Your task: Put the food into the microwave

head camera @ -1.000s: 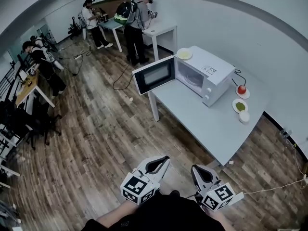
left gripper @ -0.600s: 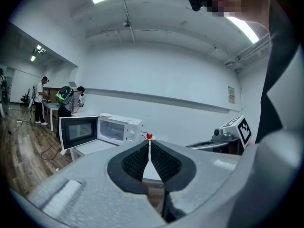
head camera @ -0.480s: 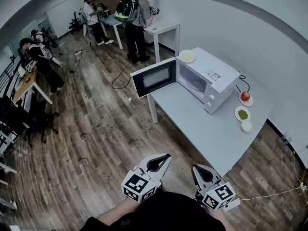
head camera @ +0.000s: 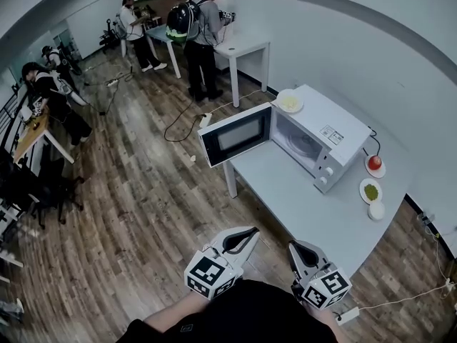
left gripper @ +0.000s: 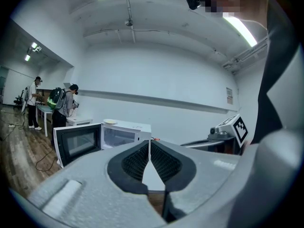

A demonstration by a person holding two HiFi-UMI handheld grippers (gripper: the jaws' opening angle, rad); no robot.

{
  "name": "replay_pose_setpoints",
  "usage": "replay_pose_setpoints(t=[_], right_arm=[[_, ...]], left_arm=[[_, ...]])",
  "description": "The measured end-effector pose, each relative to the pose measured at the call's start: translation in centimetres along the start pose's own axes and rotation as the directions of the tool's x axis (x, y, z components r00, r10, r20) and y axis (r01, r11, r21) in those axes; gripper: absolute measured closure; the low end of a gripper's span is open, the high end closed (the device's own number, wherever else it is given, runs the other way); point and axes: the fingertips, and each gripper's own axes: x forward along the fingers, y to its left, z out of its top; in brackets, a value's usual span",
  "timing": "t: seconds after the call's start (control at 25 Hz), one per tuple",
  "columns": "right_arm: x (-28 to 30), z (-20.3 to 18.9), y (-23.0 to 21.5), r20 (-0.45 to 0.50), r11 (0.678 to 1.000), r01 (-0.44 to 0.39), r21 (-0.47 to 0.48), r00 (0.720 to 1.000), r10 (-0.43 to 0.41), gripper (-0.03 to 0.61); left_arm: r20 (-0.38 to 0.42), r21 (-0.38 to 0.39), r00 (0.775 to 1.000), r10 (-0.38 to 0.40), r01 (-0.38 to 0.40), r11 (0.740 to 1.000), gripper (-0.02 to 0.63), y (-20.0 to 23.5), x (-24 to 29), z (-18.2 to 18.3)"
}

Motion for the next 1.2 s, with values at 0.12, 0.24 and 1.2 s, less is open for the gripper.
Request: replay_pose_setpoints(t=[0.12, 0.24, 1.2], right_arm=[[4.3, 1.3, -0.5, 0.005, 1.000, -0.012, -0.018, 1.000, 0.012, 0.563], [8.1, 2.2, -1.4, 0.008, 1.000, 0.010, -0.026, 1.000, -0.009, 0.563], [22.6, 7.3, -13.9, 0.004, 0.997, 0.069, -0.034, 0.998, -0.069, 0.563]], left_arm=[[-0.001, 0.012, 1.000, -0.018, 0.018, 1.000, 0.592, 3.8, 1.2, 0.8], [0.005, 0.016, 0.999, -0.045, 0.045, 0.999, 0.592, 7.6, 2.4, 1.6], [-0.027, 0.106, 0.988, -0.153, 0.155, 0.982, 0.592, 21.1, 16.7, 5.8]])
